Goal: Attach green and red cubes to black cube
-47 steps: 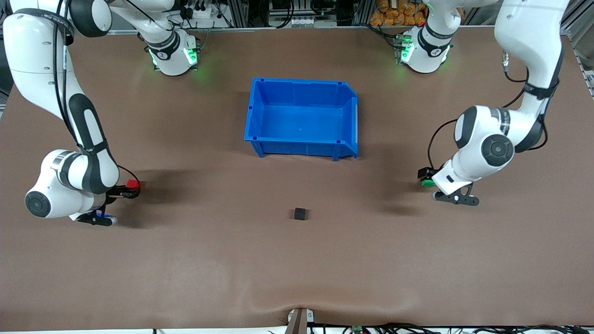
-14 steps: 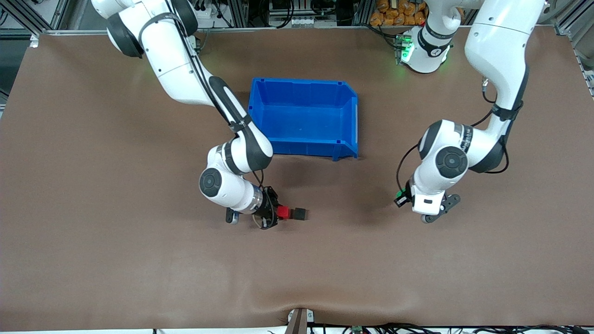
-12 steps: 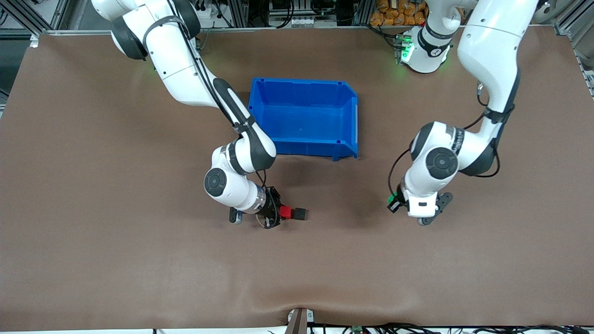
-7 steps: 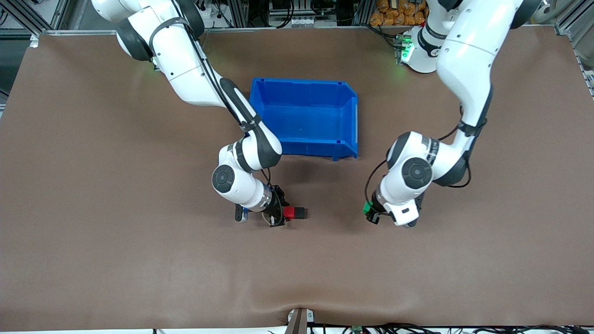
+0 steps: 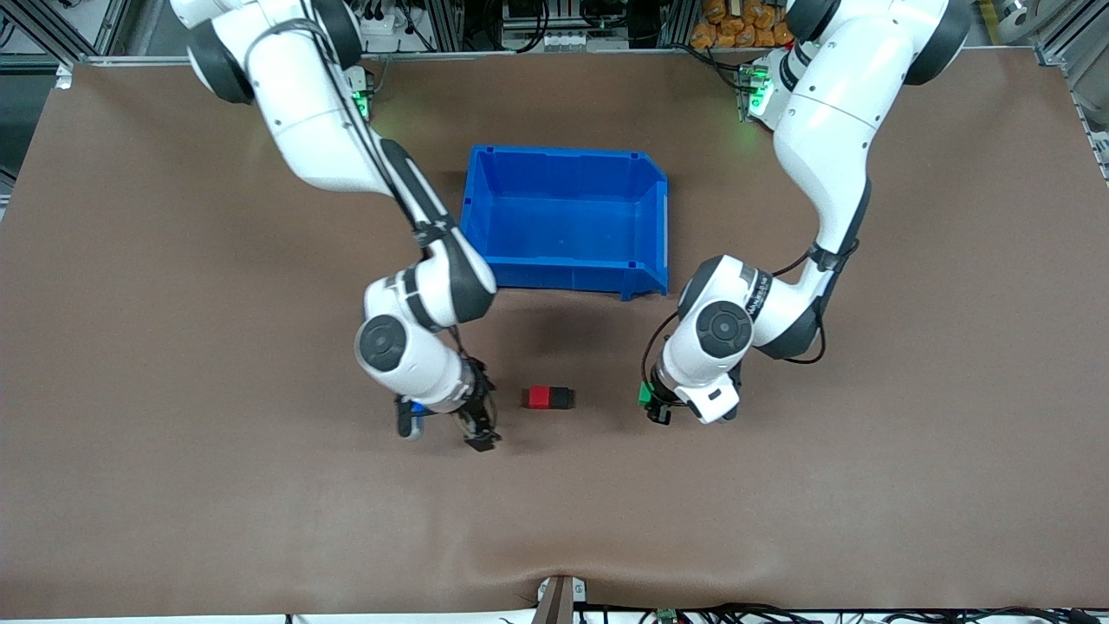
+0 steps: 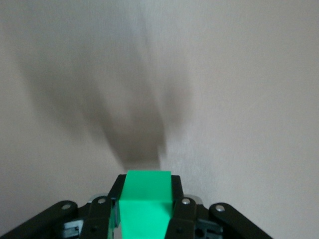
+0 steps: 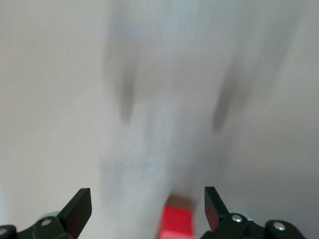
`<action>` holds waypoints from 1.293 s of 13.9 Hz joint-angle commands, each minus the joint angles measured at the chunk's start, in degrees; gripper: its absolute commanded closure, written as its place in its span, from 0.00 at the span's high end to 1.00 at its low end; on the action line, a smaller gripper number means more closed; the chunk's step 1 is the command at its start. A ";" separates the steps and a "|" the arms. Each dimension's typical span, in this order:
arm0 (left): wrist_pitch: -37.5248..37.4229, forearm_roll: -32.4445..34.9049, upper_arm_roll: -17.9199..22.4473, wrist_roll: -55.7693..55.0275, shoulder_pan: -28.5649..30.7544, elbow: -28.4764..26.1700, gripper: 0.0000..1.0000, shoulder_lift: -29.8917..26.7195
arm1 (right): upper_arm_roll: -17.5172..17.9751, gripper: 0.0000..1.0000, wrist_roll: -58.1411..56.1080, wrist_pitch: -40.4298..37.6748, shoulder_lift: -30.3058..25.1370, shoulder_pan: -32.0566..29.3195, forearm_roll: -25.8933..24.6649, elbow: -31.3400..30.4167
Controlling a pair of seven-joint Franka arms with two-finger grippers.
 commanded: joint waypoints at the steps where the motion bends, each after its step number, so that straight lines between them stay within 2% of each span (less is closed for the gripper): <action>1: 2.73 -2.81 0.44 -2.53 -2.22 3.91 0.00 2.63 | 1.27 1.00 -12.94 -14.67 -6.17 -8.47 -1.24 -0.84; 3: 5.37 -3.52 0.44 -4.19 -3.18 5.15 0.00 4.39 | 1.18 1.00 -18.83 -23.49 -9.08 -14.26 -1.51 1.61; 5: 7.65 -3.61 0.44 -5.43 -3.71 5.33 0.00 5.36 | 0.83 1.00 -30.04 -29.12 -13.11 -18.49 -2.47 2.15; 7: 9.24 -3.61 0.44 -6.57 -4.07 5.33 0.00 5.80 | 1.18 1.00 -45.07 -32.29 -18.73 -21.93 -7.11 1.63; 9: 10.65 -4.05 0.35 -7.19 -4.50 5.68 0.00 6.15 | 1.09 1.00 -56.08 -39.13 -22.17 -24.13 -11.86 1.80; 11: 10.92 -4.14 0.44 -8.07 -5.12 6.73 0.00 7.38 | 1.09 1.00 -66.09 -43.19 -27.95 -25.01 -16.43 1.54; 14: 10.92 -4.23 0.44 -8.60 -5.91 6.73 0.00 8.17 | 1.09 1.00 -94.63 -49.09 -37.18 -27.48 -17.42 -2.05; 18: 10.92 -4.31 0.44 -9.04 -6.61 6.64 0.00 8.70 | 1.27 1.00 -97.44 -48.75 -51.07 -28.36 -19.95 -14.17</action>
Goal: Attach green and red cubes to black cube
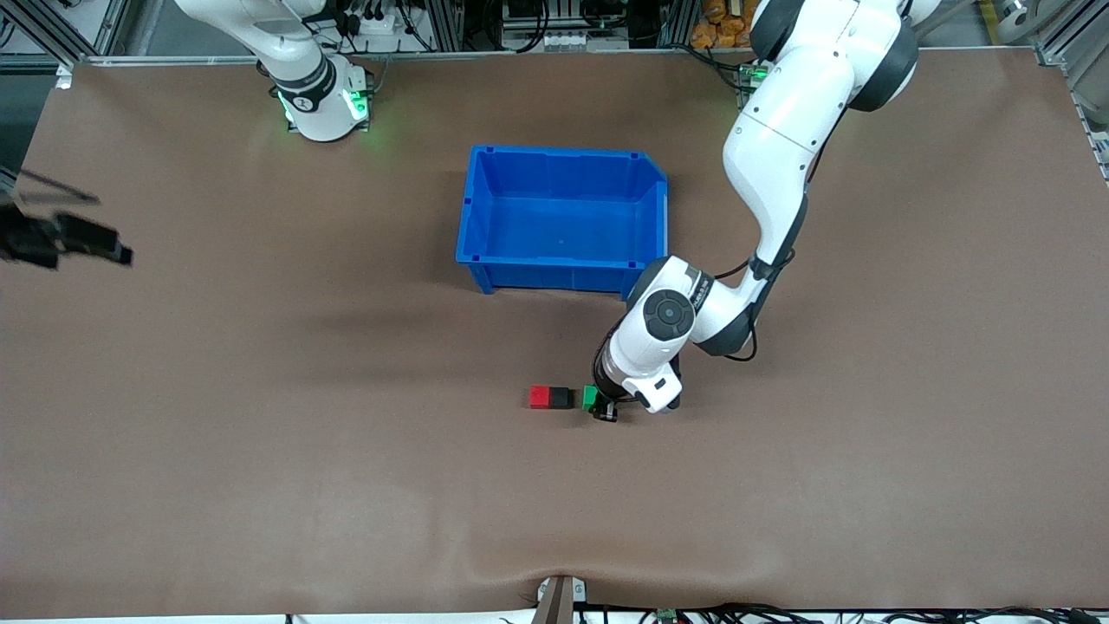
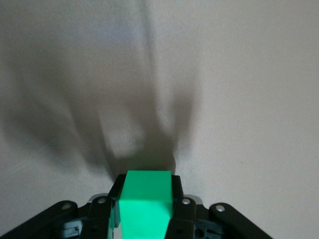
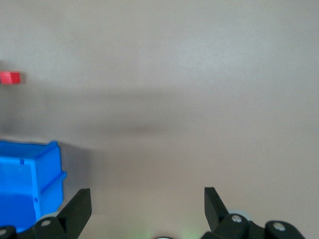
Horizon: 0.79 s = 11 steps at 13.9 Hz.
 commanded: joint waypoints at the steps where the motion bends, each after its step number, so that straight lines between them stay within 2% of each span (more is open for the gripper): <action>1: 0.34 -1.14 0.50 -1.01 -1.18 1.65 0.00 1.56 | 1.62 1.00 -1.59 2.49 -10.71 -0.65 -3.62 -13.50; 2: 0.34 -1.14 0.50 -1.01 -1.53 1.65 0.00 1.56 | 1.62 1.00 -1.68 4.32 -11.95 -0.65 -3.89 -16.15; 4: 0.34 -1.14 0.50 -1.09 -1.71 1.65 0.00 1.65 | 1.88 1.00 -1.67 4.86 -11.35 -0.22 -3.98 -14.95; 6: 0.34 -1.14 0.59 -1.36 -2.50 1.73 0.00 2.00 | 1.62 1.00 -1.68 3.12 -8.90 -1.09 -4.33 -6.11; 7: 0.34 -1.14 0.59 -1.45 -2.59 1.74 0.00 2.09 | 1.44 1.00 -1.59 3.20 -8.54 -1.09 -4.50 -5.02; 8: 0.34 -1.14 0.59 -1.45 -2.68 1.74 0.00 2.09 | 1.53 1.00 -1.33 3.37 -8.62 -0.40 -6.07 -4.92; 10: 0.43 -1.14 0.59 -1.36 -2.77 1.82 0.00 2.18 | 2.32 1.00 -0.98 2.94 -8.62 1.36 -12.48 -5.36; 11: 0.52 -1.14 0.59 -1.45 -2.85 1.82 0.00 2.18 | 2.23 1.00 -1.06 2.24 -8.71 1.11 -11.89 -5.62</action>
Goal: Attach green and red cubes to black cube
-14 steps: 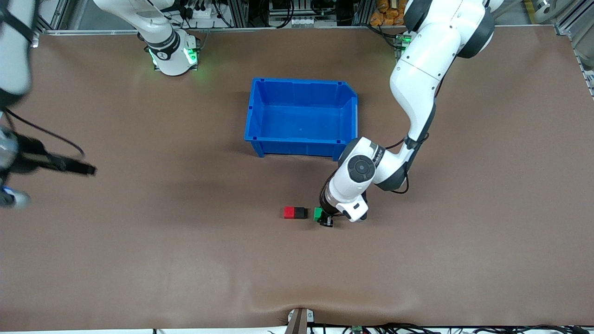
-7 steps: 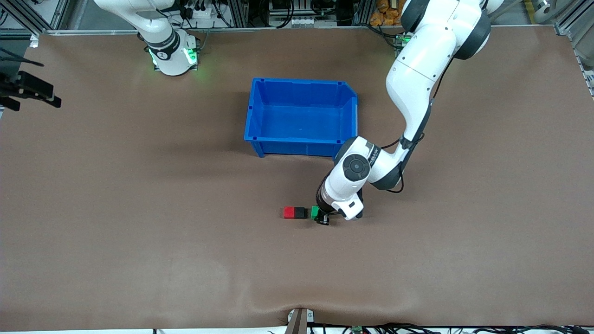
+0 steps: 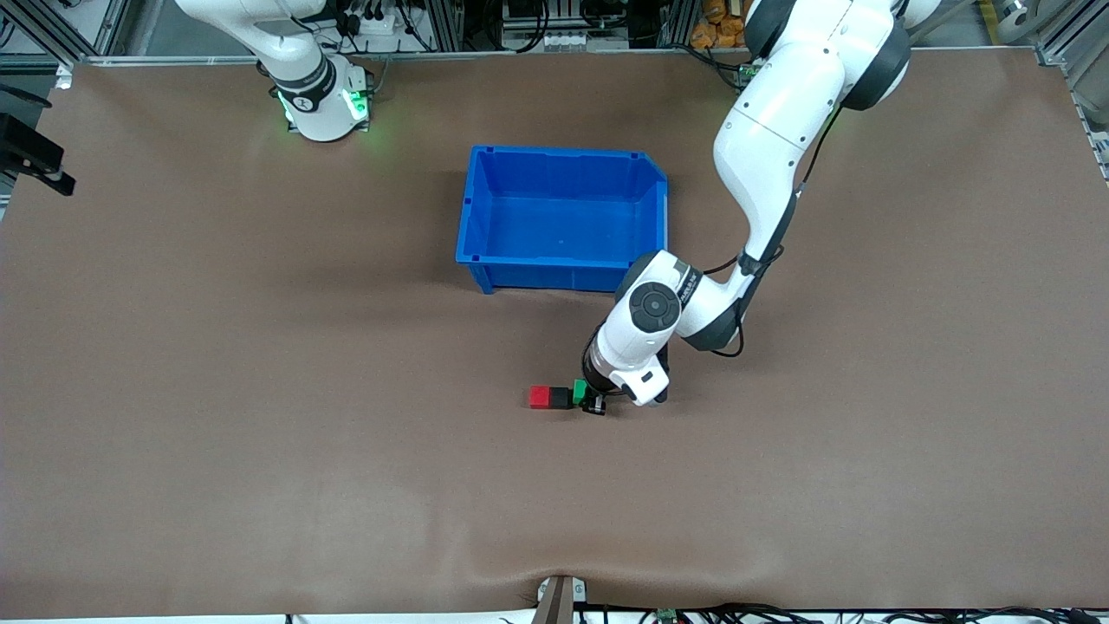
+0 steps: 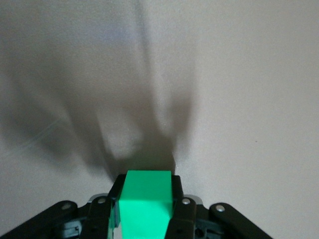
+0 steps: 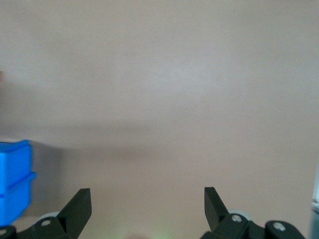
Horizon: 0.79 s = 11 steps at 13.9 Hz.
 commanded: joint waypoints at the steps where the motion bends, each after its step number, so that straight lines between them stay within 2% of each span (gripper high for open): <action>1: 0.94 -1.13 0.56 -0.82 -1.16 1.64 0.05 2.01 | 0.26 1.00 -0.49 -1.75 0.94 0.72 -0.84 0.89; 4: 2.17 -1.13 0.56 -0.99 -1.24 1.64 0.11 2.27 | -0.01 1.00 -0.49 -1.84 0.59 0.54 1.45 0.45; 7: 4.63 -1.13 0.65 -1.87 -1.77 1.72 0.11 2.44 | -0.01 1.00 -0.58 -4.12 -0.12 -1.12 4.52 0.27; 8: 5.07 -1.13 0.73 -1.87 -1.86 1.72 0.19 2.53 | -0.01 1.00 -0.76 -4.12 -0.20 -1.22 5.58 0.27; 9: 5.16 -1.13 0.74 -1.87 -1.86 1.72 0.49 2.62 | 0.08 1.00 -0.76 -4.04 -0.12 -1.13 5.68 0.27; 10: 5.25 -1.13 0.74 -1.96 -1.86 1.72 0.99 2.62 | 0.16 1.00 -0.76 -4.03 -0.20 -1.13 5.68 0.27; 11: 5.25 -1.13 0.74 -2.40 -1.77 1.72 1.00 2.62 | 0.17 1.00 -0.76 -4.03 -0.21 -1.22 5.77 0.27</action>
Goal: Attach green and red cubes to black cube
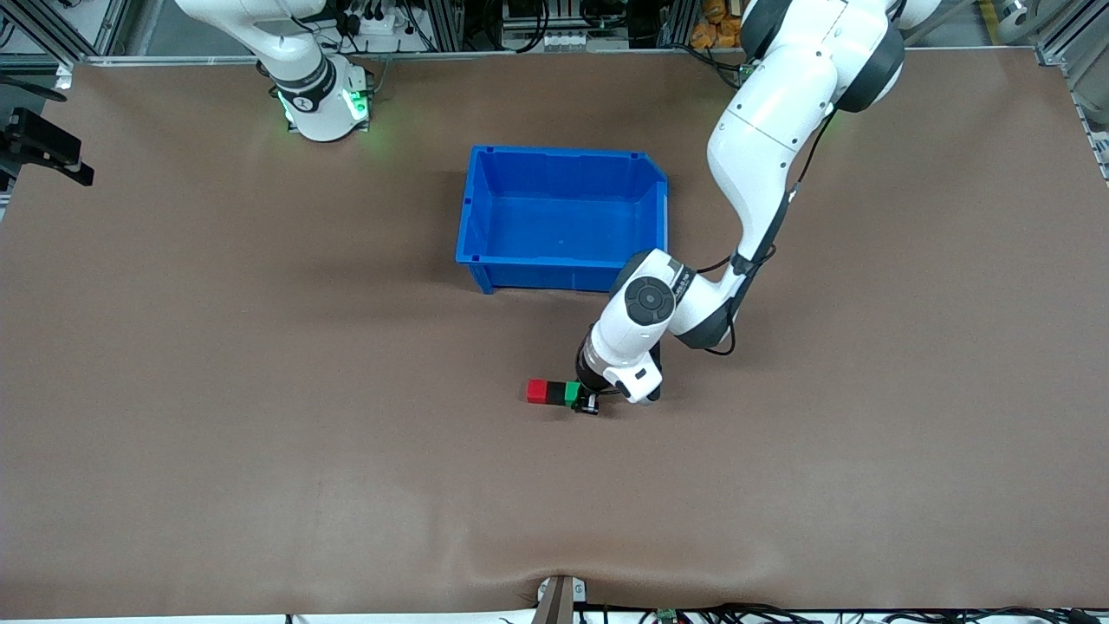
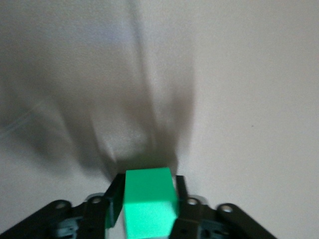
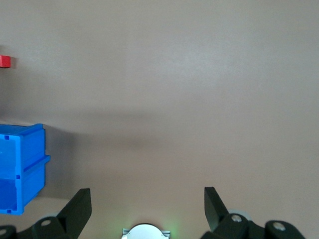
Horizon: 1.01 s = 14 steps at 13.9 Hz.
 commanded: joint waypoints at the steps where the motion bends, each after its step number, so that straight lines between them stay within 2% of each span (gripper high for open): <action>1: 0.68 -1.05 0.80 -0.97 -0.92 1.59 1.00 1.63 | 0.37 1.00 -0.69 -0.76 -0.51 -0.93 1.13 0.29; 3: 0.76 0.17 1.50 0.00 -1.09 1.58 1.00 1.19 | 0.37 1.00 -0.69 -0.67 -0.42 -0.84 1.13 0.29; 6: -0.90 7.99 3.79 0.44 -2.77 1.06 1.00 -3.01 | 0.46 1.00 -0.69 -0.06 -0.42 -0.58 1.13 0.47; 9: -9.24 11.43 4.85 1.83 -0.93 0.88 1.00 -8.98 | 0.46 1.00 -0.86 0.47 -0.07 -0.67 0.69 0.38; 14: -21.37 10.38 4.06 23.25 7.50 -3.67 1.00 -21.37 | 0.54 1.00 -0.86 0.82 -0.07 -0.40 0.42 0.38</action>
